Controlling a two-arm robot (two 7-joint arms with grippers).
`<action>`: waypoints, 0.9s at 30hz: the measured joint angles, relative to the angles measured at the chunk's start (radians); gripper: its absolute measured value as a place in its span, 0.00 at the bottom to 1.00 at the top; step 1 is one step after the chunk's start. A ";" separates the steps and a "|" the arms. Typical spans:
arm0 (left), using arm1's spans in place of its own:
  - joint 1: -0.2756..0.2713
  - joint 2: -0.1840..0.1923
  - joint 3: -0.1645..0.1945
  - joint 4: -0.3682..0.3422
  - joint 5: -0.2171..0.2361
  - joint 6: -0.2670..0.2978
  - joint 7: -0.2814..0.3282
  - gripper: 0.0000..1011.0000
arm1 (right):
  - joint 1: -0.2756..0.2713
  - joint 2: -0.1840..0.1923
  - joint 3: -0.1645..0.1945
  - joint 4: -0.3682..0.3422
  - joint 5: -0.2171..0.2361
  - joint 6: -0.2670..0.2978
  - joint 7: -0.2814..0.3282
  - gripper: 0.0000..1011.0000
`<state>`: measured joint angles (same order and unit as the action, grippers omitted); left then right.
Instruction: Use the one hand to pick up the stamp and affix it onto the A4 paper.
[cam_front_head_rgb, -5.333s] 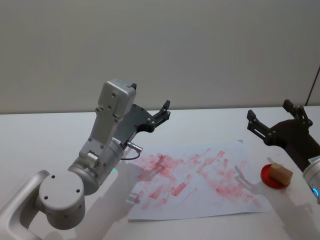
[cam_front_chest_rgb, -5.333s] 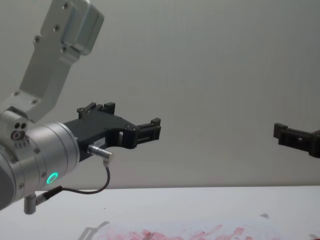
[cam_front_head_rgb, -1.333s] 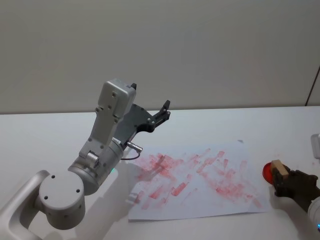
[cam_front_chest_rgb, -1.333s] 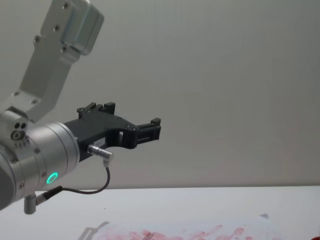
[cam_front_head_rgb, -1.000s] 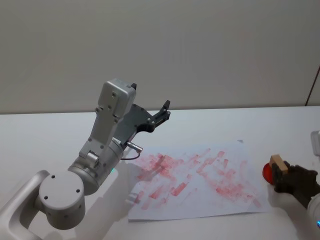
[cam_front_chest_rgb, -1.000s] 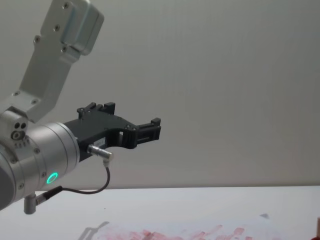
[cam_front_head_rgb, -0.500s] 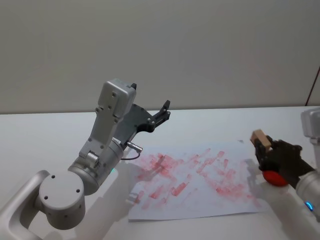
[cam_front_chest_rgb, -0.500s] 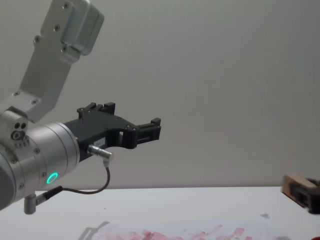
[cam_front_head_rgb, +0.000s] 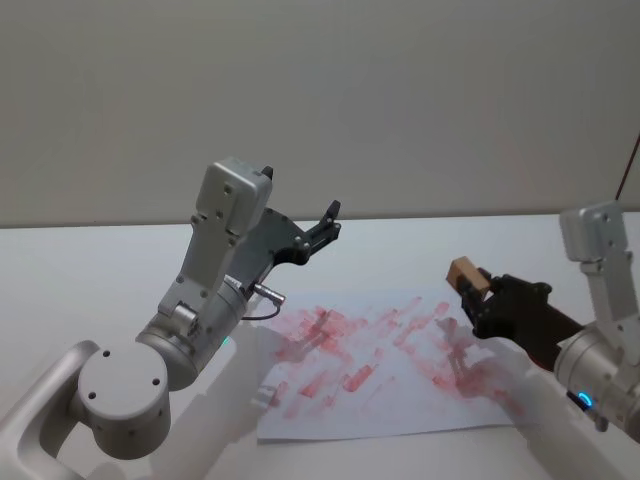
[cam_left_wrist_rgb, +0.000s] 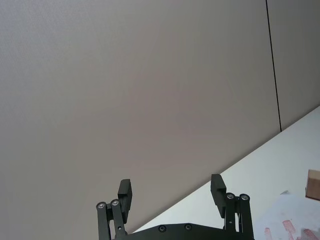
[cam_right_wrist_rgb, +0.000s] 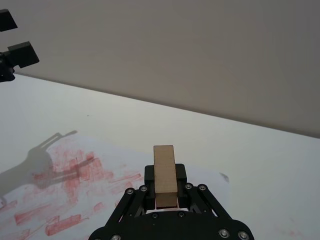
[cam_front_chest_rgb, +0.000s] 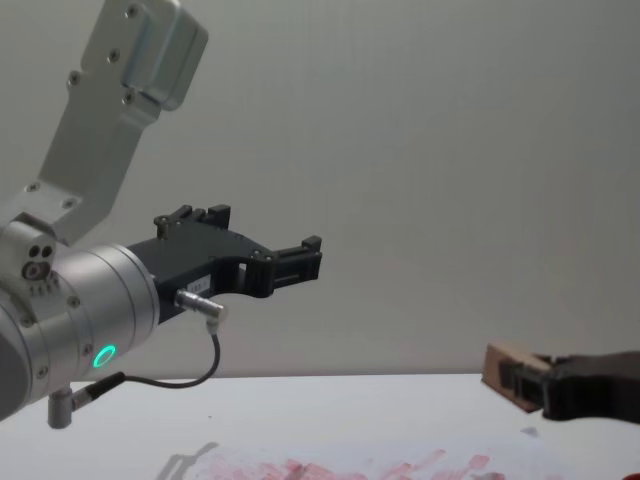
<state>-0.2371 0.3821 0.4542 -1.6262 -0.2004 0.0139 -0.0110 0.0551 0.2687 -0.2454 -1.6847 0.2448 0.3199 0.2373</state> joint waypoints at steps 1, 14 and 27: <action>0.000 0.000 0.000 0.000 0.000 0.000 0.000 0.99 | 0.003 -0.002 -0.002 0.004 0.003 0.011 0.008 0.21; 0.000 0.000 0.000 0.000 0.000 0.000 0.000 0.99 | 0.007 -0.004 -0.012 0.030 0.018 0.119 0.037 0.21; 0.000 0.000 0.000 0.000 0.000 0.000 0.000 0.99 | 0.004 -0.001 -0.023 0.059 -0.004 0.176 0.051 0.21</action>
<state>-0.2372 0.3821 0.4542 -1.6262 -0.2004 0.0139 -0.0110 0.0595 0.2672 -0.2686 -1.6254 0.2403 0.4958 0.2883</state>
